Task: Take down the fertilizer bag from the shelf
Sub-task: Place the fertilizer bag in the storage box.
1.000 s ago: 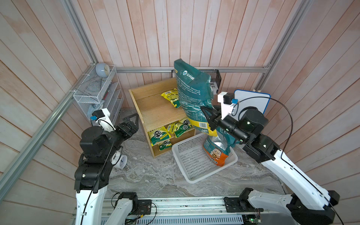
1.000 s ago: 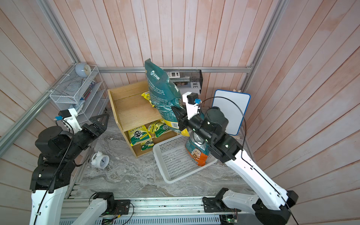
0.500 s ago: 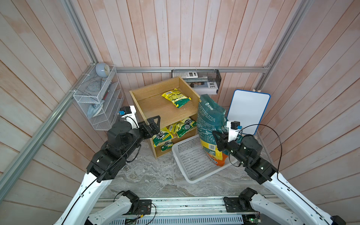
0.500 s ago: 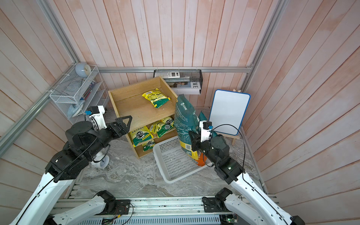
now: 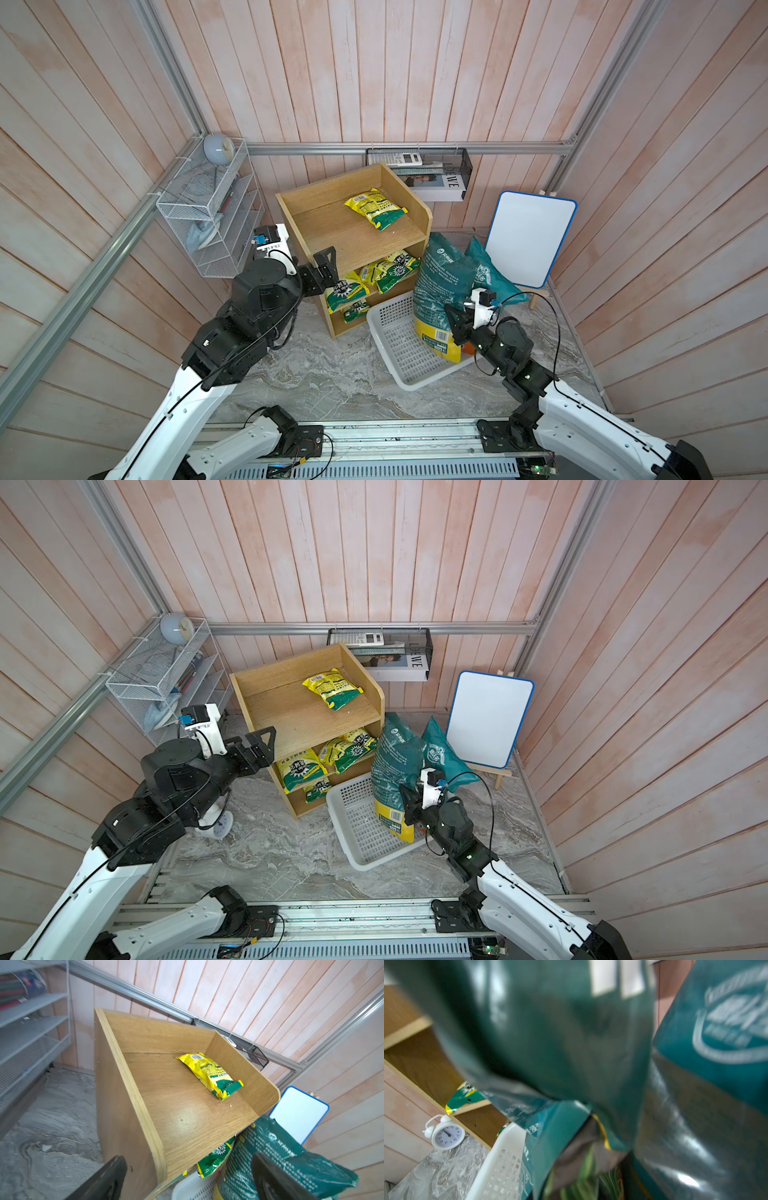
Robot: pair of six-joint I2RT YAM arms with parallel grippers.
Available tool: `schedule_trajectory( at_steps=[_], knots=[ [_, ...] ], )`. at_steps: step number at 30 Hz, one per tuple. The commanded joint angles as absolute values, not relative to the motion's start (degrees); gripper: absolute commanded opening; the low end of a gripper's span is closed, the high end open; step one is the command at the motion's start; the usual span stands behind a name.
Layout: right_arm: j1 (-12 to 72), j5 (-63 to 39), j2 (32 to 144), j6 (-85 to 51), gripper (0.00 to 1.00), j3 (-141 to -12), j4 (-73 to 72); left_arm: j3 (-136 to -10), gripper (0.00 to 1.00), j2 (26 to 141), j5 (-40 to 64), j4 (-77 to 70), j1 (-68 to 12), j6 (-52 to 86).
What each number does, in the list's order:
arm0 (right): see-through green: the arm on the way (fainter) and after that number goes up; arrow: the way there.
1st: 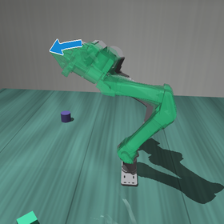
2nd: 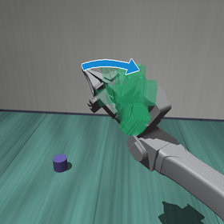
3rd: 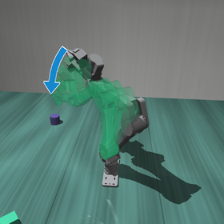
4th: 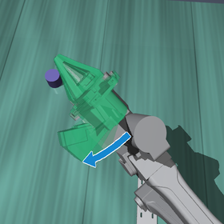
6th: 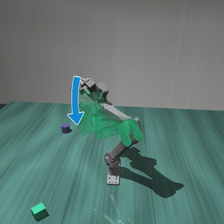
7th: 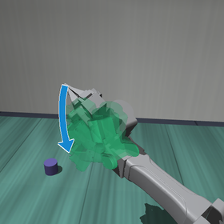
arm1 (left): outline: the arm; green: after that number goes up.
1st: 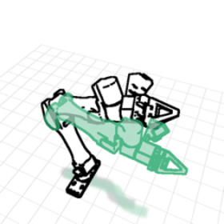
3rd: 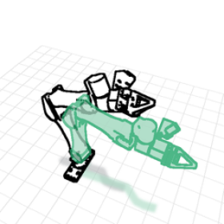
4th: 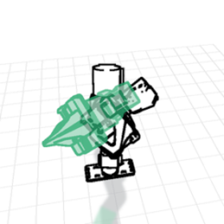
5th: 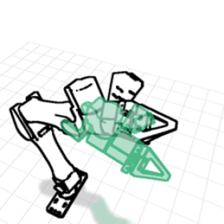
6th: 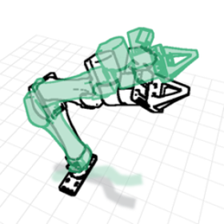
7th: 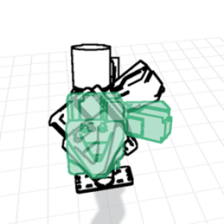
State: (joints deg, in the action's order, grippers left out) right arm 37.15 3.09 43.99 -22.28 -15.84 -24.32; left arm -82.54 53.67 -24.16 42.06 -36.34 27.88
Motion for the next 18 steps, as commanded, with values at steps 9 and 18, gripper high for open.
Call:
schedule_trajectory(
  at_steps=[9,18],
  knots=[
    [36.83,7.22,39.14,-19.08,0.79,-13.03,-27.50,-82.24,1.00,50.44,-26.45,40.23,-36.21,26.09],
    [36.74,5.29,37.17,-17.58,0.98,-41.16,6.32,-81.82,1.00,50.70,-25.87,39.57,-36.21,25.81]
  ],
)
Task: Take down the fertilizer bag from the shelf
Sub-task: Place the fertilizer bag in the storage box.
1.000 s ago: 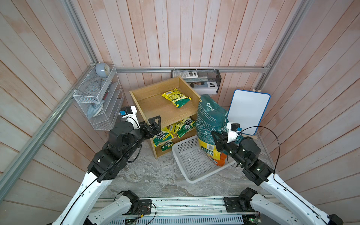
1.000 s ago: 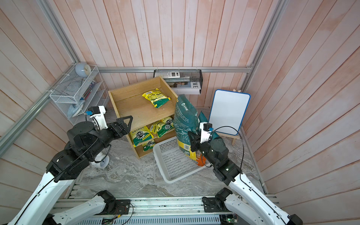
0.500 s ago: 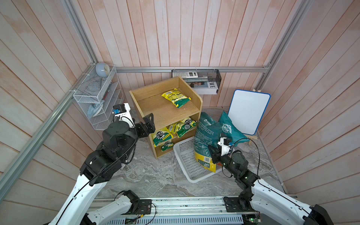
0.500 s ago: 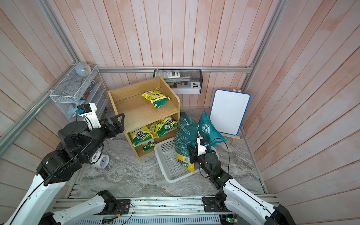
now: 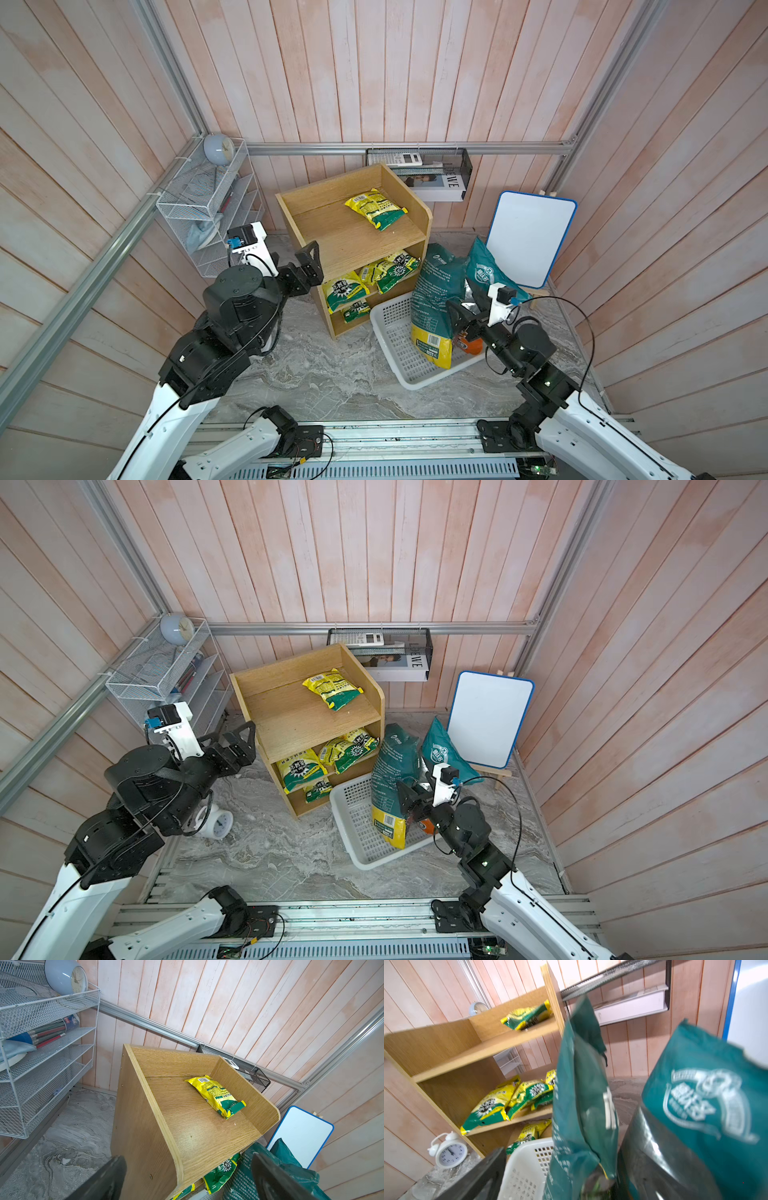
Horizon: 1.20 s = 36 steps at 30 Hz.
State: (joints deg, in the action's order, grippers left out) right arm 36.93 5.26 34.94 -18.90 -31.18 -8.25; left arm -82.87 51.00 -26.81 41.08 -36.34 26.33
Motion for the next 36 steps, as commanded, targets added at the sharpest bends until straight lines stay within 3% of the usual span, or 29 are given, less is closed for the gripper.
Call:
schedule_trajectory(
  at_steps=[1,5,8,13,20,22,25,28,31,36],
  knots=[
    [36.74,6.37,39.55,-17.73,0.98,-45.88,11.08,-81.54,1.00,50.66,-25.56,39.15,-36.21,25.97],
    [34.21,8.82,54.67,-17.51,0.98,-68.18,33.90,-81.30,1.00,51.33,-23.43,38.59,-36.21,26.15],
    [30.01,2.99,65.36,-18.32,0.98,-82.08,46.27,-82.68,1.00,52.47,-22.82,40.47,-36.21,23.44],
    [29.18,-2.22,74.43,-19.45,0.84,-92.11,52.95,-85.05,1.00,53.32,-25.49,44.82,-36.21,19.80],
    [28.24,-4.38,81.40,-19.96,0.71,-94.15,54.65,-80.17,1.00,49.84,-26.44,40.26,-36.21,19.68],
    [27.96,-4.84,82.87,-20.04,0.59,-93.79,54.25,-79.90,1.00,49.59,-26.46,40.24,-36.21,19.64],
    [27.59,-7.43,83.47,-20.77,0.29,-92.82,52.53,-79.63,0.99,49.41,-26.41,40.48,-36.21,19.58],
    [27.53,-10.20,81.30,-21.70,0.10,-91.07,48.51,-78.80,1.00,48.97,-26.85,40.06,-36.21,19.60],
    [27.90,-12.86,76.25,-21.76,0.01,-87.53,40.43,-77.73,0.99,48.77,-27.31,39.27,-36.21,19.33],
    [30.02,-10.20,64.70,-18.35,0.00,-76.28,21.42,-76.33,1.00,48.66,-28.01,37.47,-36.21,19.32]
  ],
)
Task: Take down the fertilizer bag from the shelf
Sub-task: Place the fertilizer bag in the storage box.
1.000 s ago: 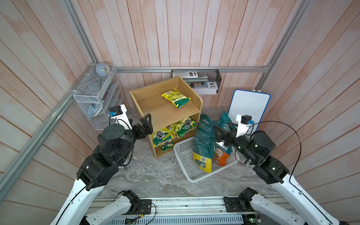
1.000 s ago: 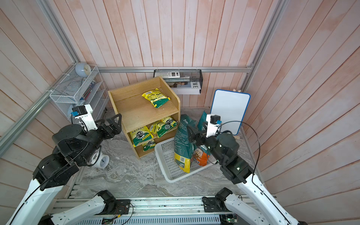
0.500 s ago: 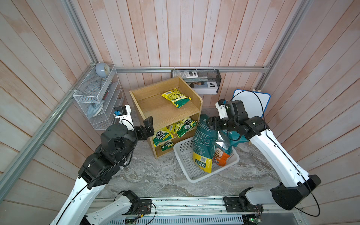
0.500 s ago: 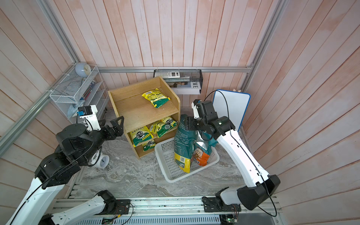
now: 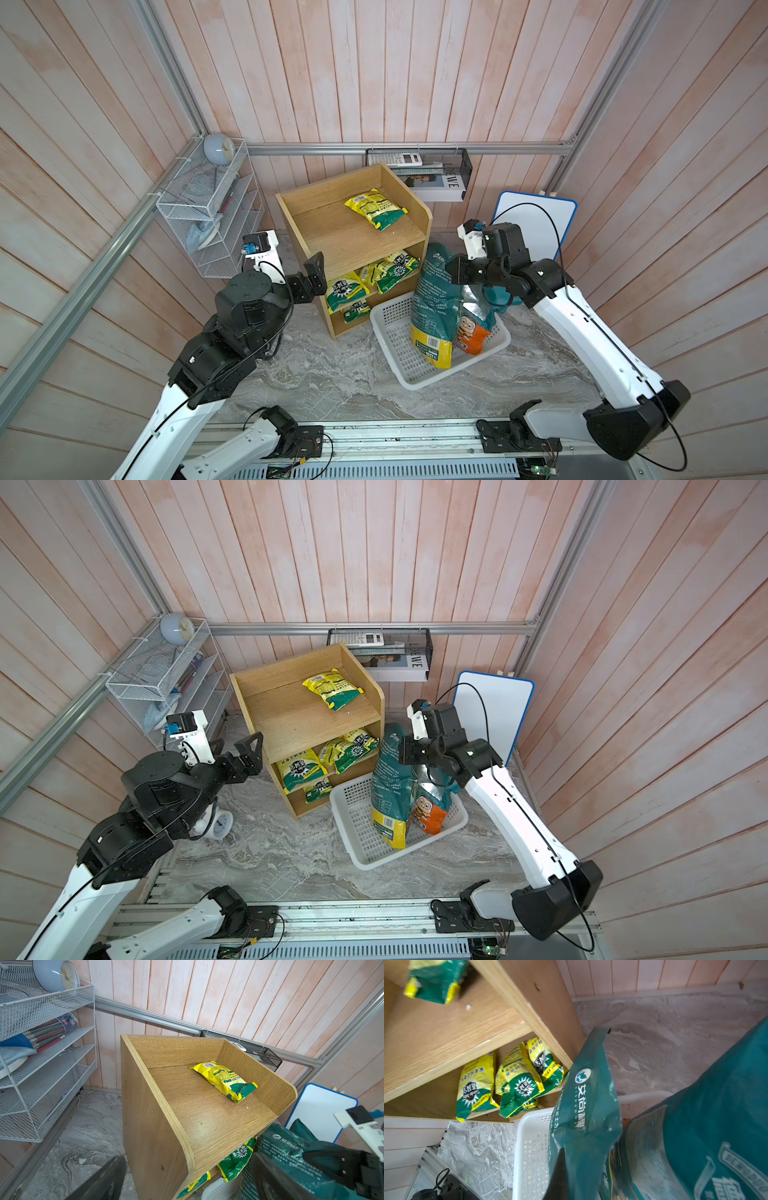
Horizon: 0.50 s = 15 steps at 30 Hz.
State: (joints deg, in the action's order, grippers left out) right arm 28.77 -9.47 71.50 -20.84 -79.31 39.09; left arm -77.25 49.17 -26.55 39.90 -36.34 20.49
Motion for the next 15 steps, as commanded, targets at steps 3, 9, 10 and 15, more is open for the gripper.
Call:
schedule_trajectory(
  at_steps=[3,9,10,15],
  knots=[
    [30.82,-6.91,56.82,-14.80,0.00,-65.25,8.15,-75.95,1.00,48.71,-28.56,36.83,-36.21,19.35],
    [30.94,-0.11,46.56,-8.98,0.00,-45.14,-4.20,-75.43,1.00,48.88,-29.01,36.22,-36.21,19.77],
    [30.89,0.43,46.12,-9.03,0.00,-43.87,-3.02,-75.28,1.00,49.03,-29.00,36.12,-36.21,19.86],
    [30.94,7.14,42.65,-10.73,0.00,-39.83,1.94,-75.64,1.00,49.60,-28.54,36.16,-36.21,20.19]
  ],
)
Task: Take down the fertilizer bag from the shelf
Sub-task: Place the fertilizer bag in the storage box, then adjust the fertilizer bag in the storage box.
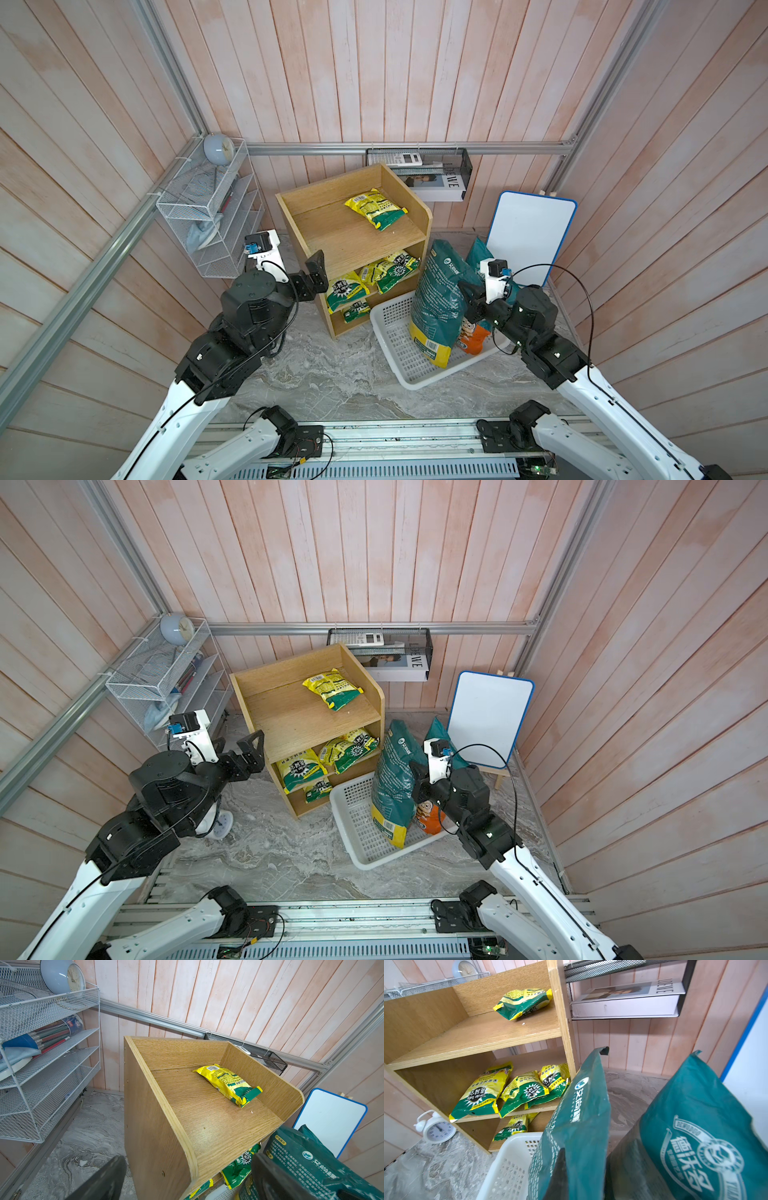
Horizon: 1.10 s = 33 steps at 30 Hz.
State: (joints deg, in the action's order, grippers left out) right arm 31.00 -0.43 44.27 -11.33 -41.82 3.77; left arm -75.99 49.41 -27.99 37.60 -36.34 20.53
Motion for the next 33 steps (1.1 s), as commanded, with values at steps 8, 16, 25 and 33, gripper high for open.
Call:
schedule_trajectory(
  at_steps=[8,16,25,33],
  knots=[
    [30.86,5.46,40.60,-11.22,0.35,-51.55,5.67,-75.32,1.00,50.40,-28.91,36.59,-36.21,20.37],
    [36.23,-8.77,61.82,-7.55,0.42,-77.66,18.18,-74.16,1.00,50.02,-28.63,36.65,-36.21,21.68],
    [44.10,-5.59,83.99,-0.28,0.46,-97.99,22.36,-72.33,1.00,47.58,-28.24,37.35,-36.21,22.81],
    [48.24,4.12,88.84,5.27,0.59,-104.18,30.72,-70.49,1.00,46.14,-28.32,37.77,-36.21,23.24]
  ],
)
